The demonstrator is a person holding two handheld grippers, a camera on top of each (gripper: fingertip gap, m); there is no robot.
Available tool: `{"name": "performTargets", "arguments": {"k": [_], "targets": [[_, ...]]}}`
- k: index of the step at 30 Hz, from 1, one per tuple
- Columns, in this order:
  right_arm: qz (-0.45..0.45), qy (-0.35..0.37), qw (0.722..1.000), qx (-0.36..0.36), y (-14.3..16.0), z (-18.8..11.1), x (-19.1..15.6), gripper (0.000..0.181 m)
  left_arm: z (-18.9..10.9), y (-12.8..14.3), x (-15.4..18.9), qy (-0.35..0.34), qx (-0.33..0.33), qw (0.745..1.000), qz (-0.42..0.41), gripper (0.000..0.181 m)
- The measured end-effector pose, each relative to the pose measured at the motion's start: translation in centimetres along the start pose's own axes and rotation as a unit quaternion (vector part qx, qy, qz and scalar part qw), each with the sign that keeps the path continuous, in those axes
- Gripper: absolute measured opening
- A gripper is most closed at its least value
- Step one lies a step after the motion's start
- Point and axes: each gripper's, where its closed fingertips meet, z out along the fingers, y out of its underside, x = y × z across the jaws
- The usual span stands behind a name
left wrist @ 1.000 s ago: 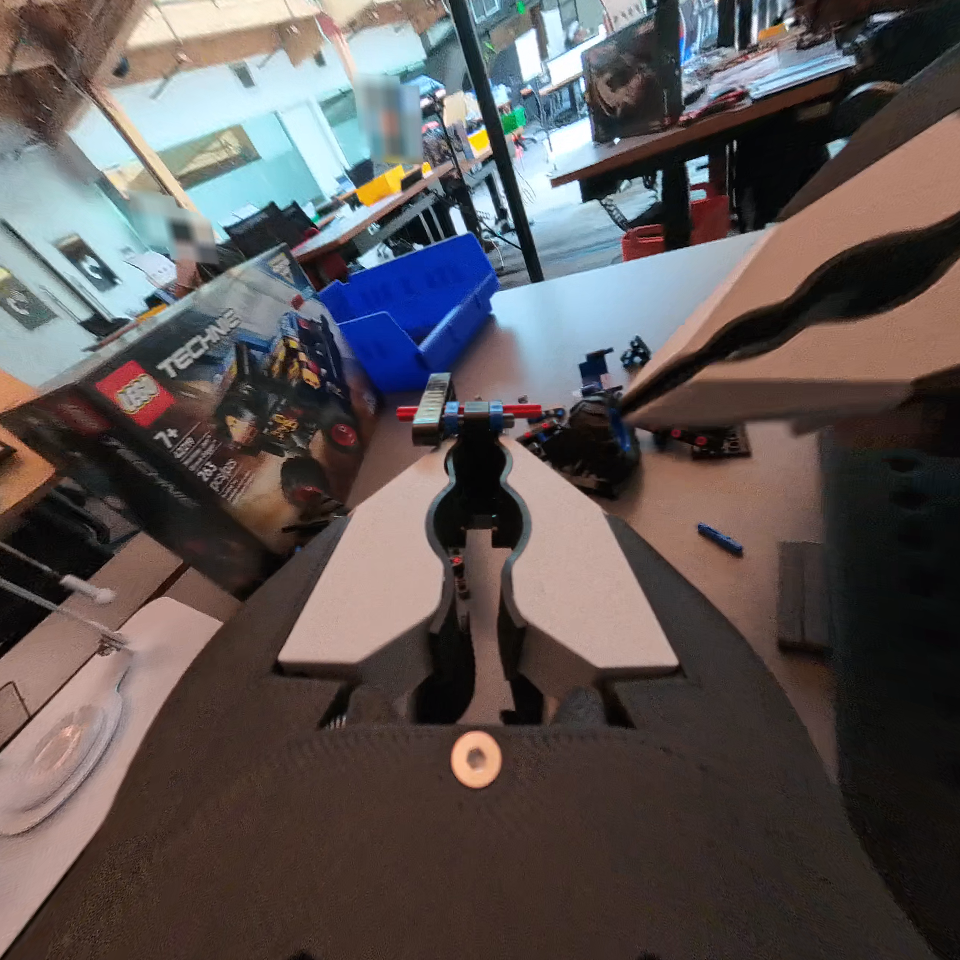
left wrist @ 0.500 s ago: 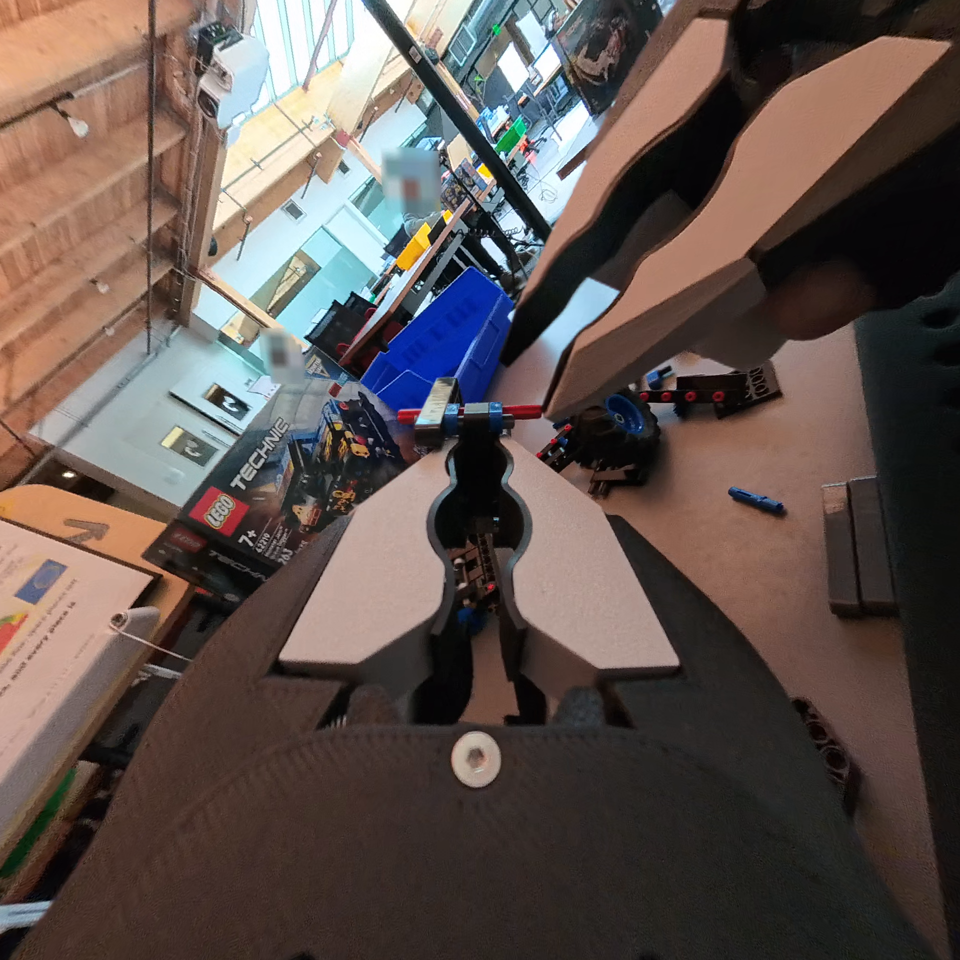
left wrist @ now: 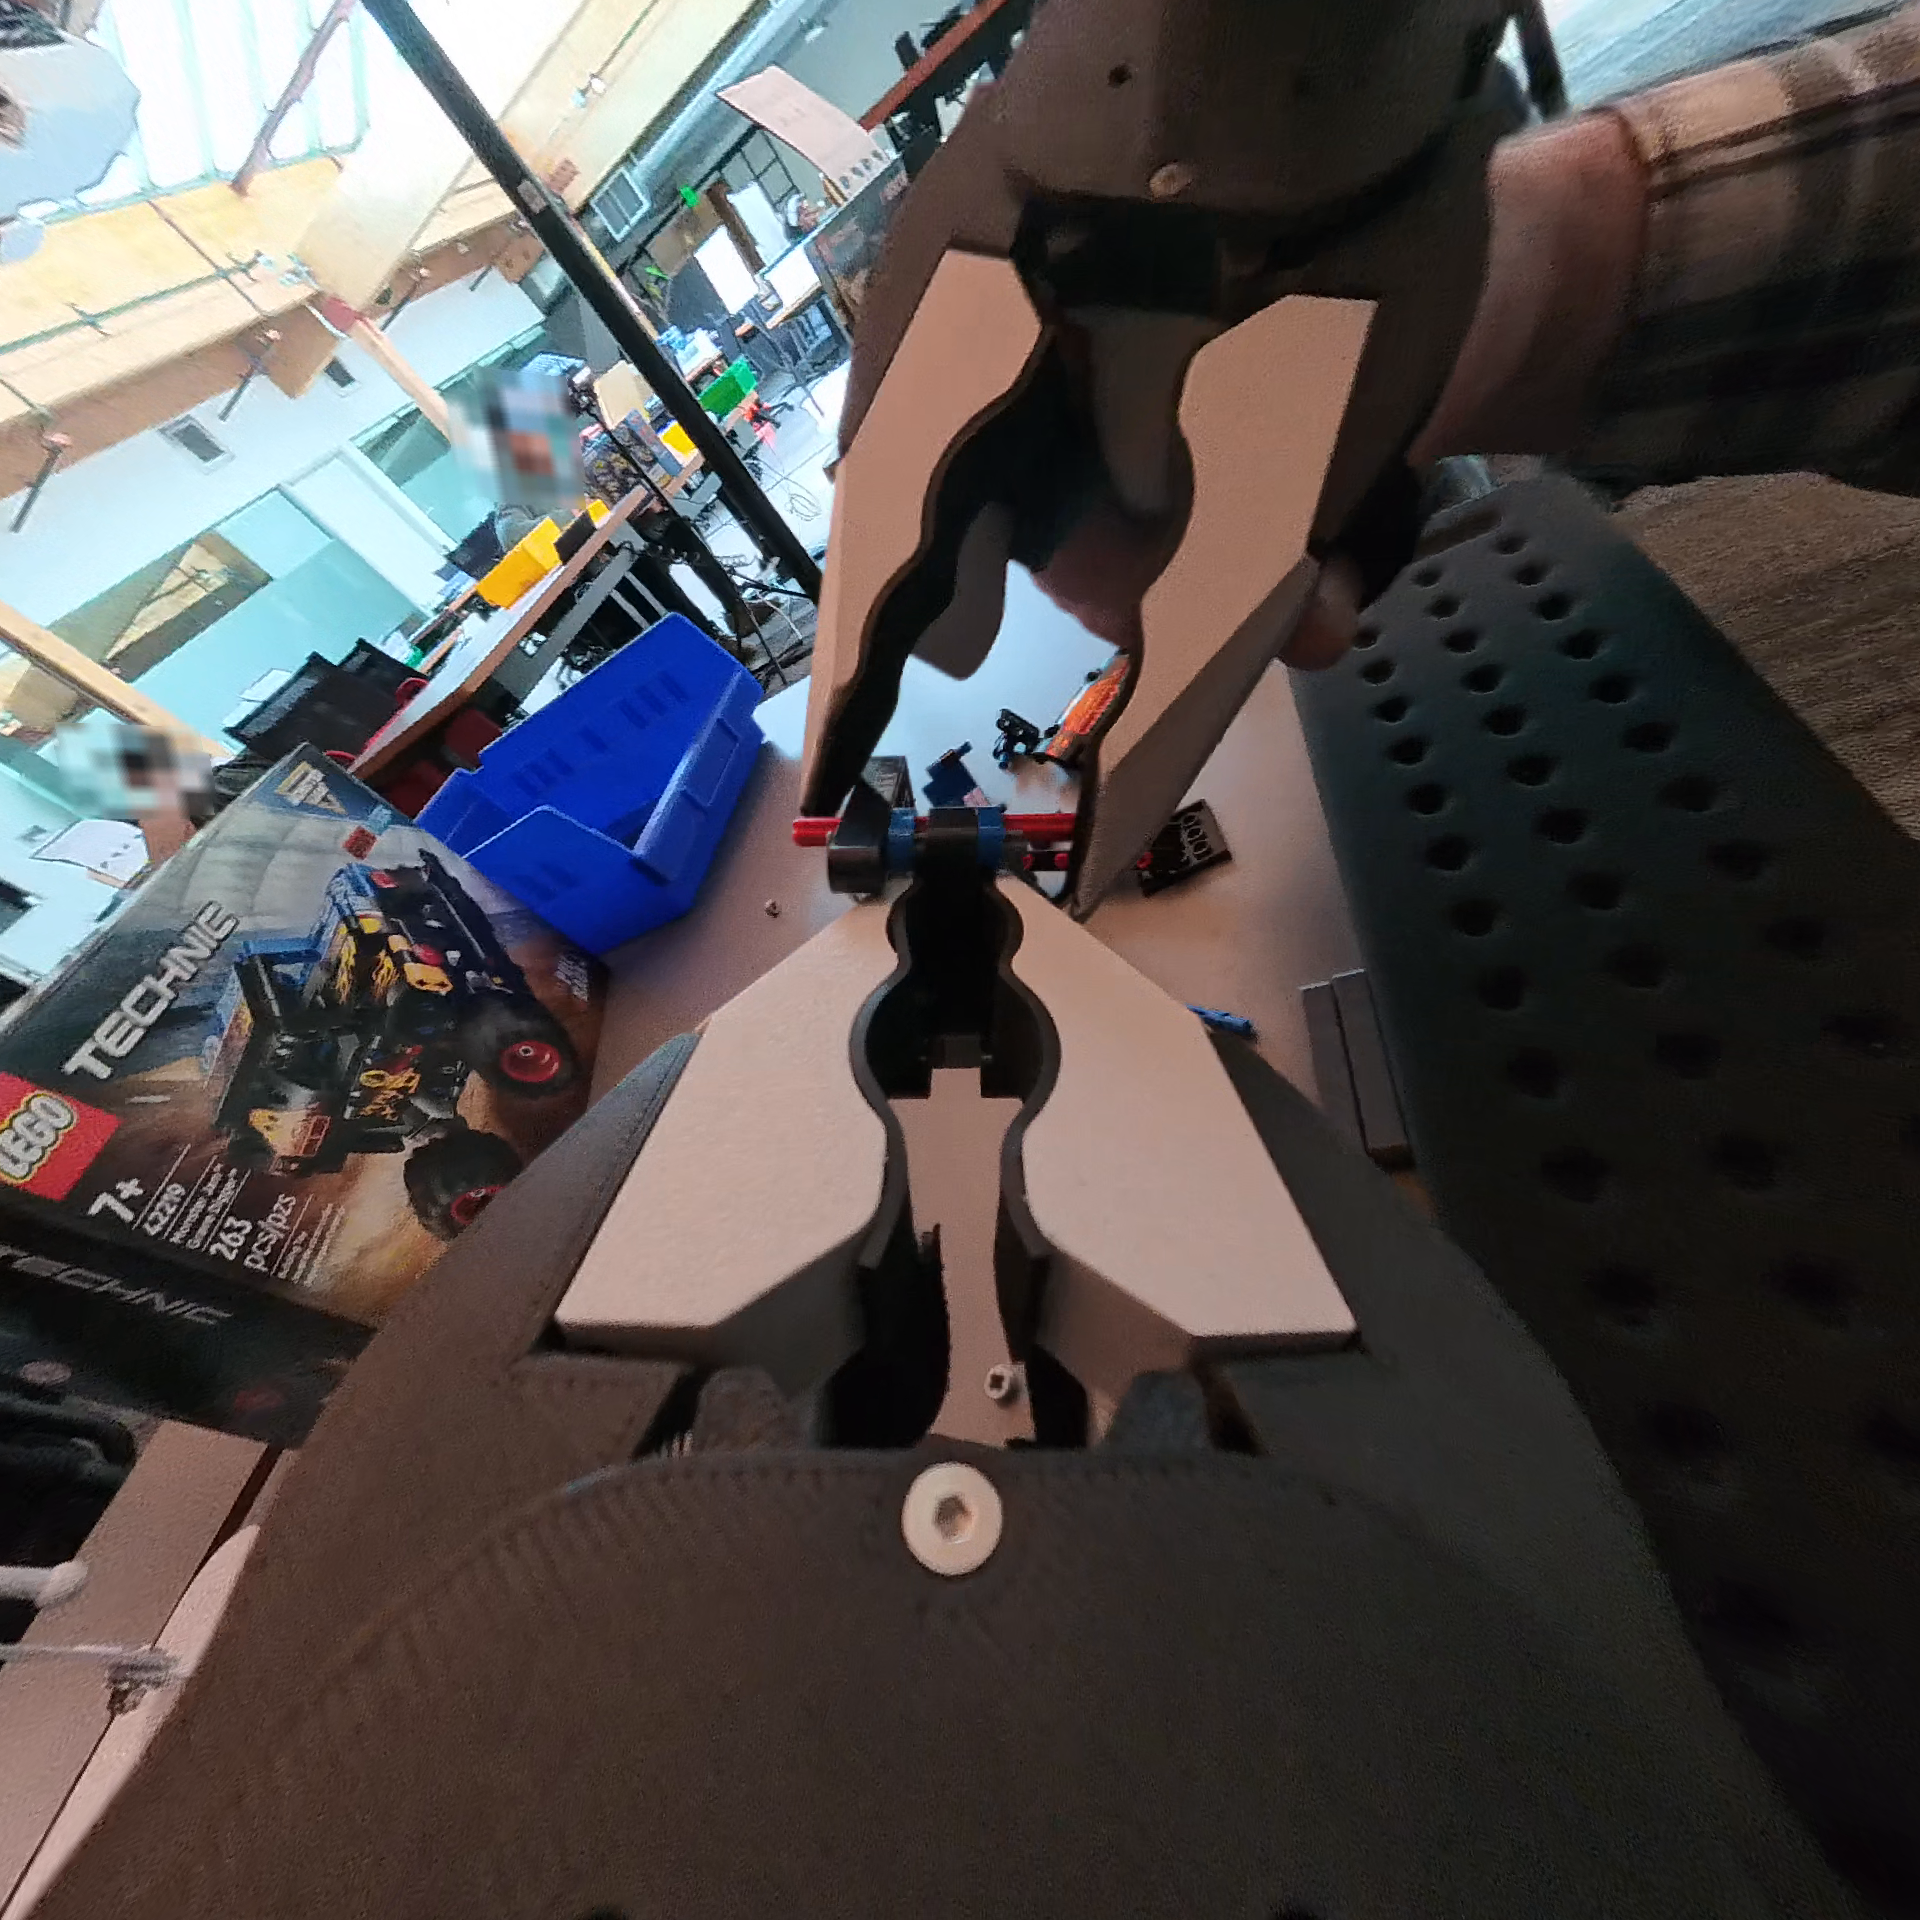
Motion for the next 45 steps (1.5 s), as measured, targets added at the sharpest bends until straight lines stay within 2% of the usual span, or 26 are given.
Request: {"name": "performTargets", "arguments": {"k": [4,9,15,20,22,24,29,31,35,37,45], "targets": [[-0.005,-0.080,0.997,0.005,0.6,-0.1,-1.4,0.043,0.3,0.3,1.5,0.044,-0.016,0.999,-0.017,0.004],[0.010,-0.111,0.993,0.035,0.8,-0.5,-2.0,0.040,0.5,0.0,2.4,0.087,-0.011,0.992,-0.092,0.004],[0.068,-0.144,0.984,0.080,1.5,-0.6,-2.4,0.038,0.8,0.5,3.3,0.102,-0.033,0.989,-0.106,0.003],[0.109,-0.162,0.975,0.106,1.6,-0.5,-1.9,0.038,1.2,0.5,2.8,0.090,-0.042,0.990,-0.101,0.003],[0.128,-0.149,0.977,0.086,2.2,0.3,-1.4,0.038,1.3,1.9,2.0,0.076,-0.065,0.992,-0.078,0.004],[0.163,-0.164,0.970,0.075,2.2,0.6,-1.8,0.038,0.8,2.1,2.7,0.129,-0.064,0.983,-0.110,0.006],[0.148,-0.168,0.970,0.092,1.6,0.1,-2.6,0.036,0.1,1.2,3.3,0.169,-0.021,0.971,-0.166,0.004],[0.141,-0.165,0.973,0.082,1.9,0.0,-2.4,0.030,0.3,1.4,3.3,0.170,-0.026,0.970,-0.170,0.004],[0.152,-0.166,0.970,0.086,1.7,-0.1,-2.4,0.029,0.2,1.2,3.5,0.179,-0.019,0.965,-0.189,0.004],[0.153,-0.174,0.970,0.072,2.1,0.0,-2.9,0.044,0.4,1.7,3.3,0.170,-0.030,0.966,-0.193,0.004],[0.194,-0.170,0.961,0.101,1.7,-0.2,-2.4,0.036,0.6,1.2,3.2,0.172,-0.017,0.962,-0.210,0.004]]}}
